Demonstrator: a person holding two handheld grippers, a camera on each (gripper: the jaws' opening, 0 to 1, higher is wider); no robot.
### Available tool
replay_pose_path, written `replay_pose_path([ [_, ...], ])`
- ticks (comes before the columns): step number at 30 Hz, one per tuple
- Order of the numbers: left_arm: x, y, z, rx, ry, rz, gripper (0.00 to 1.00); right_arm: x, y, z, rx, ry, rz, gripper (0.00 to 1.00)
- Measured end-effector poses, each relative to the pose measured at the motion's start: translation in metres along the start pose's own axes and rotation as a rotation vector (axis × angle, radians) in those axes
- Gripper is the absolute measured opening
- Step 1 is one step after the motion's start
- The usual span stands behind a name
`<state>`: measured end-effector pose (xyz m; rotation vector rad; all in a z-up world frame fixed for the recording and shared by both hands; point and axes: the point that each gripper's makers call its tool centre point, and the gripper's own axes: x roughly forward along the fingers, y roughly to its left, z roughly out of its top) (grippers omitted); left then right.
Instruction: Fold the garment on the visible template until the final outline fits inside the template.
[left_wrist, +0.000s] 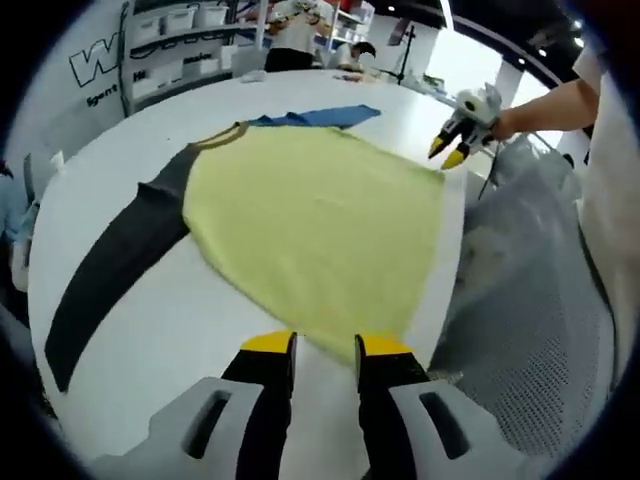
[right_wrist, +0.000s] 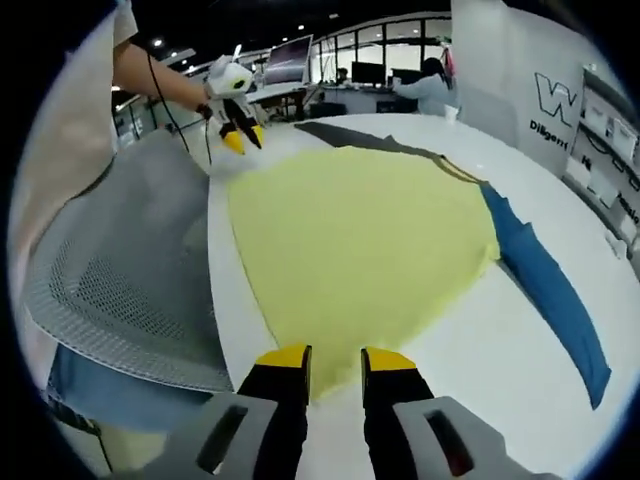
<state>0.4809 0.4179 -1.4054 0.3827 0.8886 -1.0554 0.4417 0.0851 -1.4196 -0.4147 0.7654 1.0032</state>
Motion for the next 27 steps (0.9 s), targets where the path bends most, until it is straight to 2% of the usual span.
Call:
replay_pose_path([
  [3,0.003,-0.016,-0.003,0.088,0.031,-0.025,0.26,0.003,0.012,-0.005,-0.050,0.027,0.026,0.14],
  [8,0.009,-0.028,-0.005,0.126,0.049,-0.034,0.26,0.004,0.017,-0.010,-0.088,0.048,0.016,0.13],
  [11,0.013,-0.036,-0.008,0.179,0.075,-0.041,0.25,0.005,0.018,-0.017,-0.116,0.075,0.013,0.13],
  [15,0.020,-0.039,-0.010,0.205,0.087,-0.043,0.24,0.006,0.019,-0.024,-0.142,0.098,0.013,0.12],
  [23,0.033,-0.039,-0.030,0.273,0.181,-0.027,0.20,0.008,0.015,-0.029,-0.181,0.129,-0.014,0.08],
  [27,0.034,-0.037,-0.032,0.279,0.185,-0.016,0.19,0.010,0.011,-0.031,-0.205,0.142,-0.033,0.05],
])
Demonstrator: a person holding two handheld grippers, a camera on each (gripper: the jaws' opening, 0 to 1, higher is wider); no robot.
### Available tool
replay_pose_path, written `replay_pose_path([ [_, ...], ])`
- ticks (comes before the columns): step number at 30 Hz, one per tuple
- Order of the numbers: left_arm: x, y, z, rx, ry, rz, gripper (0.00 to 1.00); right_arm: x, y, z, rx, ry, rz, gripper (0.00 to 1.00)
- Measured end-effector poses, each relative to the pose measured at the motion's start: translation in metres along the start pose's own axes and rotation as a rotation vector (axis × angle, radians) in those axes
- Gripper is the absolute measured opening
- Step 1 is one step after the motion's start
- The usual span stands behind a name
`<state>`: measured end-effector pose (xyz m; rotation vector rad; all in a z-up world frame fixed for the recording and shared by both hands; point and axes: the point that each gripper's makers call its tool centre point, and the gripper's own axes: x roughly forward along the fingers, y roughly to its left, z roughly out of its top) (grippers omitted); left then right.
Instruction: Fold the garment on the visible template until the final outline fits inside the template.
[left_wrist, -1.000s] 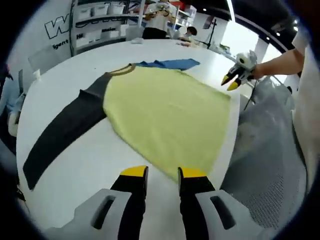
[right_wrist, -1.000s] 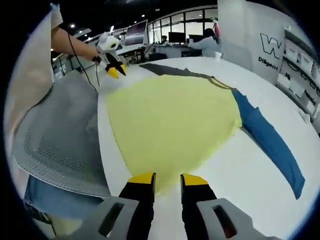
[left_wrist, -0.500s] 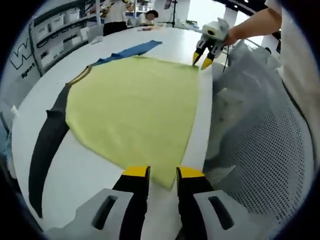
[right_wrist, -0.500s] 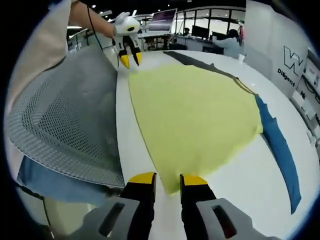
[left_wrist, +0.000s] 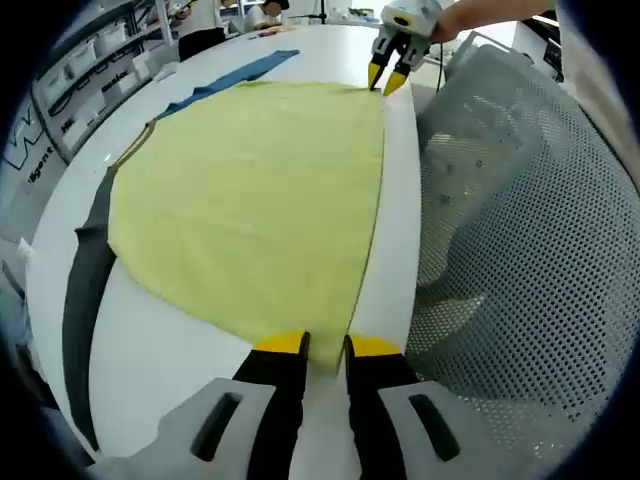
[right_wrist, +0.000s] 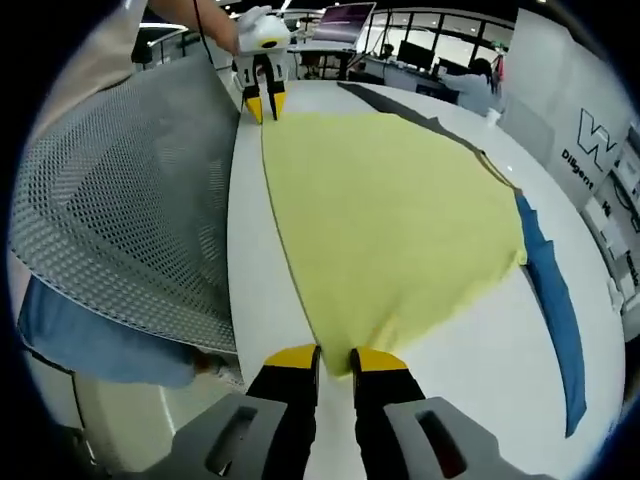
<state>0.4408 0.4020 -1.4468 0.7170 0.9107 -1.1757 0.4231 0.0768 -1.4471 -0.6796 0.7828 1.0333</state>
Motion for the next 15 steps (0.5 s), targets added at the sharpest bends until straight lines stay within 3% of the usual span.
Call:
replay_pose_path([
  [3,0.000,0.001,0.001,-0.010,0.000,-0.002,0.19,0.001,-0.003,0.000,-0.007,0.000,-0.012,0.02],
  [6,0.000,0.003,0.000,-0.008,0.010,0.004,0.07,0.000,-0.005,-0.001,0.005,-0.007,-0.022,0.00],
  [10,-0.004,0.004,0.002,-0.037,-0.010,0.000,0.06,-0.003,-0.003,0.004,0.001,-0.007,-0.015,0.00],
  [15,-0.020,0.010,0.000,-0.034,-0.035,0.020,0.07,-0.016,0.009,0.020,0.006,-0.061,0.036,0.00],
])
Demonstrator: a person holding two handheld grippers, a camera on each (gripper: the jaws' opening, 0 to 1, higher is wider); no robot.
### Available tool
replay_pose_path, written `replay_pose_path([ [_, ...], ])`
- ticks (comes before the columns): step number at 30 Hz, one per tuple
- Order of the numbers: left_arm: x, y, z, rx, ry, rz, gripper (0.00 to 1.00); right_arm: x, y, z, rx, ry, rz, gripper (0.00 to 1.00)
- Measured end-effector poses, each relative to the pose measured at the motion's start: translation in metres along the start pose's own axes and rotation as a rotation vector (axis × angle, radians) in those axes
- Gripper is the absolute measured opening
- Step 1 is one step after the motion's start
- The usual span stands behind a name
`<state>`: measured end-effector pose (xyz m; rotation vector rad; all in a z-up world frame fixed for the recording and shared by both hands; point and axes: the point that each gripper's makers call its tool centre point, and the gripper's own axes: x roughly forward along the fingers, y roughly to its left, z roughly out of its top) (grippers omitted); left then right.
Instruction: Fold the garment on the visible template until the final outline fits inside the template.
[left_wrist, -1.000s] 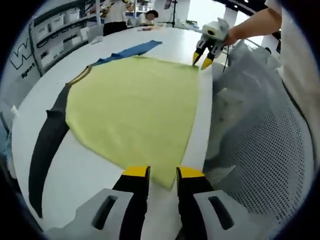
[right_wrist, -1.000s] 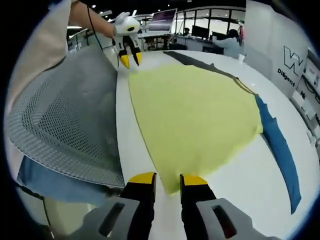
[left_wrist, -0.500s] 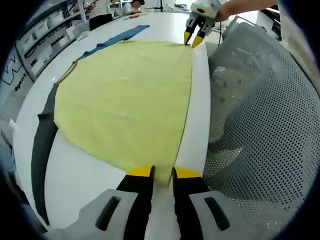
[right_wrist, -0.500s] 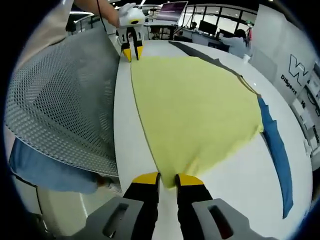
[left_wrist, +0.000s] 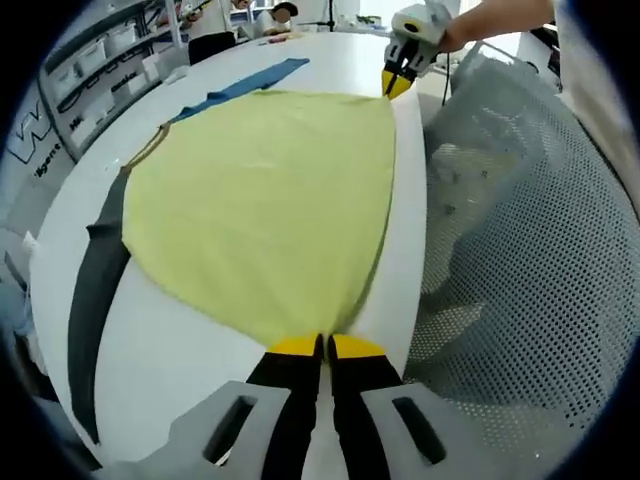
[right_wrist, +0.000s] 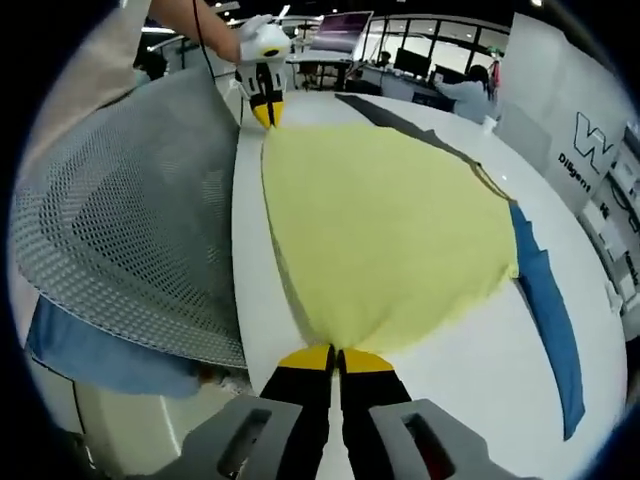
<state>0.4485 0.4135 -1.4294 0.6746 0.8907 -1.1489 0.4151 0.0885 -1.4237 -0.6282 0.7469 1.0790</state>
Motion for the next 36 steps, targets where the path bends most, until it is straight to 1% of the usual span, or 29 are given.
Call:
replay_pose_path([
  [1,-0.002,0.000,-0.001,-0.007,-0.008,-0.002,0.07,0.000,0.003,0.000,-0.010,0.002,0.011,0.00],
  [3,-0.002,-0.001,-0.004,-0.001,-0.004,-0.002,0.07,-0.001,0.009,0.002,-0.025,-0.001,0.029,0.00],
  [6,0.004,-0.006,-0.007,0.007,0.011,-0.014,0.07,0.005,0.012,-0.003,-0.041,0.015,0.040,0.00],
  [8,0.009,-0.011,-0.009,0.012,0.025,-0.022,0.07,0.009,0.012,-0.005,-0.032,0.025,0.040,0.00],
  [10,0.010,-0.013,-0.009,0.014,0.028,-0.026,0.08,0.011,0.013,-0.006,-0.026,0.036,0.042,0.00],
  [11,0.011,-0.014,-0.009,0.011,0.030,-0.026,0.10,0.011,0.013,-0.006,-0.033,0.040,0.039,0.00],
  [13,0.013,-0.017,-0.013,-0.009,0.044,-0.033,0.13,0.011,0.016,-0.006,-0.021,0.038,0.050,0.00],
  [14,0.012,-0.017,-0.010,-0.012,0.025,-0.034,0.14,0.011,0.016,-0.007,-0.018,0.040,0.051,0.00],
  [16,0.011,-0.016,-0.012,-0.026,0.026,-0.029,0.14,0.010,0.017,-0.007,-0.007,0.039,0.061,0.00],
  [18,0.010,-0.017,-0.012,-0.032,0.023,-0.034,0.16,0.007,0.018,-0.004,-0.001,0.033,0.067,0.00],
  [19,0.010,-0.018,-0.013,-0.035,0.022,-0.037,0.17,0.006,0.018,-0.002,0.014,0.019,0.073,0.00],
  [20,0.008,-0.020,-0.012,-0.039,0.010,-0.042,0.18,0.004,0.015,0.002,0.049,-0.009,0.063,0.00],
  [21,0.006,-0.019,-0.011,-0.040,-0.002,-0.041,0.19,0.002,0.011,0.002,0.056,-0.011,0.056,0.00],
  [22,0.005,-0.018,-0.010,-0.047,-0.009,-0.037,0.19,-0.002,0.008,0.004,0.081,-0.026,0.049,0.00],
  [23,0.002,-0.016,-0.009,-0.081,-0.023,-0.029,0.19,-0.003,0.003,0.004,0.096,-0.034,0.035,0.00],
  [24,0.001,-0.015,-0.008,-0.100,-0.036,-0.025,0.19,-0.005,-0.003,0.003,0.130,-0.045,0.018,0.00],
  [25,-0.002,-0.012,-0.006,-0.129,-0.057,-0.022,0.19,-0.006,-0.004,0.003,0.141,-0.050,0.014,0.00],
  [27,-0.005,-0.008,-0.006,-0.157,-0.072,-0.014,0.20,-0.011,-0.016,0.001,0.219,-0.072,-0.014,0.01],
  [28,-0.006,-0.006,-0.005,-0.167,-0.078,-0.010,0.20,-0.013,-0.025,-0.003,0.247,-0.077,-0.036,0.02],
  [30,-0.010,0.001,-0.003,-0.201,-0.101,0.006,0.20,-0.016,-0.037,-0.005,0.312,-0.099,-0.067,0.03],
  [31,-0.011,0.005,0.000,-0.223,-0.119,0.014,0.20,-0.019,-0.047,-0.008,0.345,-0.110,-0.092,0.03],
  [33,-0.014,0.010,0.004,-0.242,-0.133,0.027,0.20,-0.023,-0.065,-0.014,0.414,-0.124,-0.136,0.05],
  [34,-0.015,0.012,0.006,-0.252,-0.140,0.030,0.21,-0.024,-0.073,-0.018,0.437,-0.126,-0.154,0.06],
  [35,-0.015,0.014,0.007,-0.260,-0.147,0.033,0.21,-0.026,-0.083,-0.023,0.439,-0.117,-0.181,0.05],
  [36,-0.015,0.017,0.009,-0.265,-0.151,0.041,0.21,-0.027,-0.087,-0.025,0.444,-0.112,-0.185,0.05],
])
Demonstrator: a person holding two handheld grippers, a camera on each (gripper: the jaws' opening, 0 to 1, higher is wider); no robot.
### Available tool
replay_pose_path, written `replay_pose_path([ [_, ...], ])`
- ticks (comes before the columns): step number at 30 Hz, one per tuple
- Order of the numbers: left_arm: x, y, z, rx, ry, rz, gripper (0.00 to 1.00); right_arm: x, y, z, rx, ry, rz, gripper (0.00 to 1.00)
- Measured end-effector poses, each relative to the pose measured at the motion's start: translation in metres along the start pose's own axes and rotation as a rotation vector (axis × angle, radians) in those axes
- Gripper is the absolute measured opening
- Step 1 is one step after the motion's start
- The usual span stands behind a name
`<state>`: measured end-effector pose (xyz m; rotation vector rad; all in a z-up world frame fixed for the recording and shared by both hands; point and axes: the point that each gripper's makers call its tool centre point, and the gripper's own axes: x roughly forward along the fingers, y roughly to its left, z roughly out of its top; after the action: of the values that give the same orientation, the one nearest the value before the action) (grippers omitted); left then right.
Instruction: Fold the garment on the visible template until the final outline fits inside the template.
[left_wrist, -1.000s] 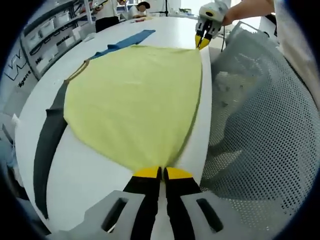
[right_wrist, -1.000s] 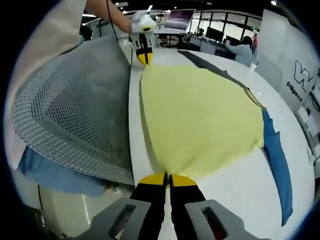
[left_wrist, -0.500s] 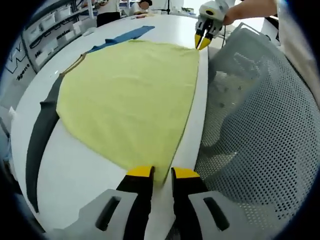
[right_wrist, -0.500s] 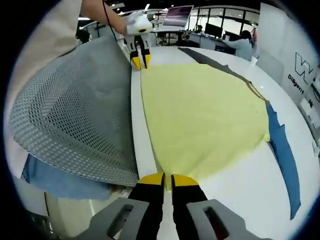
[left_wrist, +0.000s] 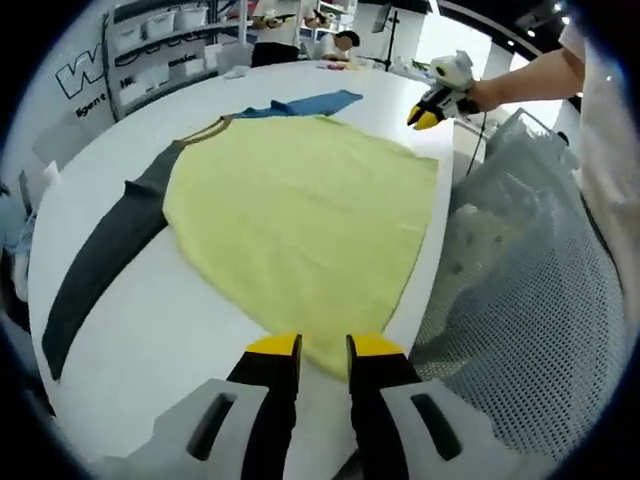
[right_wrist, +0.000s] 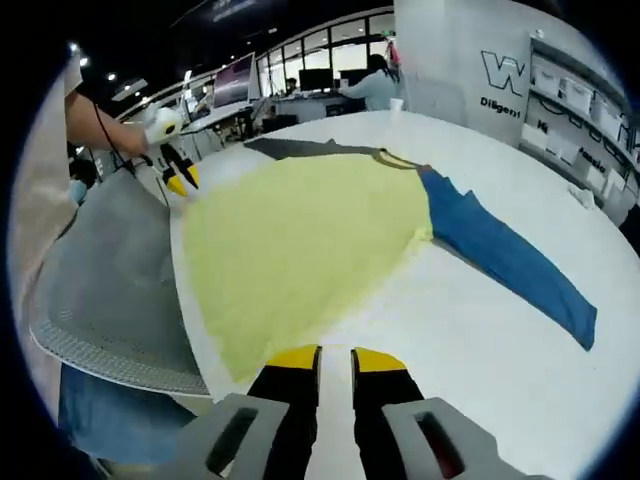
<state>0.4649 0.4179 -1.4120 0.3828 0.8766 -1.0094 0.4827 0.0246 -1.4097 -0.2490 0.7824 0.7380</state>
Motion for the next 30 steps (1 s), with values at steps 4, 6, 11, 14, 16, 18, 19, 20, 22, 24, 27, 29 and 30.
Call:
replay_pose_path([
  [4,0.002,0.006,0.011,-0.023,-0.035,0.012,0.21,0.000,-0.030,0.007,0.090,-0.038,-0.058,0.08],
  [6,0.003,0.009,0.015,-0.038,-0.049,0.018,0.23,-0.001,-0.048,0.012,0.136,-0.063,-0.093,0.09],
  [11,0.007,0.017,0.021,-0.077,-0.072,0.032,0.30,-0.005,-0.090,0.018,0.216,-0.105,-0.184,0.10],
  [14,0.008,0.021,0.024,-0.109,-0.090,0.036,0.34,-0.008,-0.117,0.021,0.280,-0.129,-0.226,0.12],
  [16,0.008,0.024,0.027,-0.132,-0.102,0.044,0.37,-0.010,-0.129,0.024,0.288,-0.140,-0.246,0.14],
  [18,0.007,0.029,0.030,-0.153,-0.116,0.053,0.41,-0.011,-0.144,0.025,0.308,-0.146,-0.267,0.14],
  [19,0.007,0.030,0.030,-0.161,-0.120,0.058,0.42,-0.012,-0.153,0.025,0.321,-0.148,-0.284,0.14],
  [20,0.007,0.032,0.031,-0.173,-0.123,0.062,0.44,-0.012,-0.157,0.026,0.323,-0.148,-0.289,0.14],
  [22,0.008,0.033,0.032,-0.182,-0.125,0.067,0.45,-0.013,-0.166,0.030,0.338,-0.156,-0.323,0.15],
  [24,0.007,0.035,0.034,-0.190,-0.129,0.075,0.47,-0.014,-0.177,0.032,0.363,-0.162,-0.347,0.16],
  [27,0.008,0.037,0.034,-0.209,-0.133,0.082,0.47,-0.015,-0.198,0.031,0.394,-0.161,-0.390,0.18],
  [29,0.008,0.038,0.035,-0.214,-0.132,0.087,0.48,-0.018,-0.215,0.028,0.426,-0.161,-0.427,0.18],
  [30,0.008,0.038,0.035,-0.217,-0.132,0.089,0.47,-0.020,-0.222,0.027,0.448,-0.163,-0.447,0.18],
])
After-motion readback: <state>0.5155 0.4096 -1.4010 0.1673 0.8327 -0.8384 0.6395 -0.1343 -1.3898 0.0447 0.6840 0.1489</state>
